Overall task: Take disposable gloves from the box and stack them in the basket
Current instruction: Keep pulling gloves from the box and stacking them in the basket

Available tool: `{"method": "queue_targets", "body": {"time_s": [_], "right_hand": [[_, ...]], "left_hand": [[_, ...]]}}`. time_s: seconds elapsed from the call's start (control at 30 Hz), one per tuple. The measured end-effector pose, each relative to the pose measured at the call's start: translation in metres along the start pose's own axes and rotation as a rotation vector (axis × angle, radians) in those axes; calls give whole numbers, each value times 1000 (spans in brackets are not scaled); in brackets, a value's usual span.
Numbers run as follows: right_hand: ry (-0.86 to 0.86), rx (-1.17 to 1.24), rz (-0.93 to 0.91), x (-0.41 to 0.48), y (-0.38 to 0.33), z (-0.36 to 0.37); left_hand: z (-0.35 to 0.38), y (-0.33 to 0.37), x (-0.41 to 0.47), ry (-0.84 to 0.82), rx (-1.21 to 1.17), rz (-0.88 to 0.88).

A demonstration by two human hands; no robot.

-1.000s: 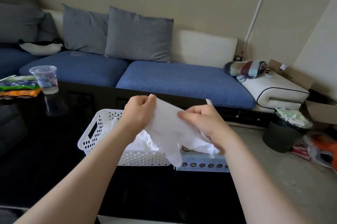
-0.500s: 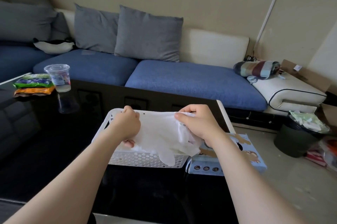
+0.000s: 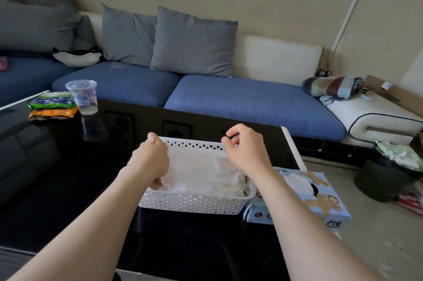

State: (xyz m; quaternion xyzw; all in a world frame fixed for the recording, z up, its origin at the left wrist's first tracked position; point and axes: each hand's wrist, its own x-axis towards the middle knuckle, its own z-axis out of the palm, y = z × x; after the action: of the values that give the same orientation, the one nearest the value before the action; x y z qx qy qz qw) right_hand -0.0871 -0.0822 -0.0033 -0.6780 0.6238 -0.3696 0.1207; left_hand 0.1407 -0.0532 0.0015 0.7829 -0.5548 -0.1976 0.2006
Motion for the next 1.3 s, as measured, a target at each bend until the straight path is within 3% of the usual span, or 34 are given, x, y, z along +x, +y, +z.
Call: {"method": "queue_targets", "body": {"time_s": [0.1, 0.23, 0.3, 0.4, 0.53, 0.63, 0.7, 0.87, 1.1, 1.3], "right_hand": [[-52, 38, -1, -7, -11, -15], [-333, -79, 10, -19, -30, -30], [-388, -151, -2, -21, -33, -30], [-394, -121, 10, -19, -28, -27], [-219, -73, -15, -15, -14, -16], [-86, -175, -54, -13, -5, -11], [-56, -232, -78, -12, -2, -13], [-213, -174, -145, -22, -8, -24], [-158, -196, 63, -29, 10, -59], [-182, -385, 178, -44, 39, -106]], "left_hand": [[-1, -2, 3, 52, 184, 71], [-2, 5, 2, 190, 429, 155], [0, 7, 4, 228, 453, 272], [7, 12, 3, 40, 359, 454], [14, 15, -4, -332, 325, 377], [16, 14, -5, -423, 386, 342], [17, 16, -5, -425, 385, 333], [20, 26, -12, -335, 373, 404], [33, 57, -29, -142, 94, 696], [49, 83, -51, -168, 50, 861]]}}
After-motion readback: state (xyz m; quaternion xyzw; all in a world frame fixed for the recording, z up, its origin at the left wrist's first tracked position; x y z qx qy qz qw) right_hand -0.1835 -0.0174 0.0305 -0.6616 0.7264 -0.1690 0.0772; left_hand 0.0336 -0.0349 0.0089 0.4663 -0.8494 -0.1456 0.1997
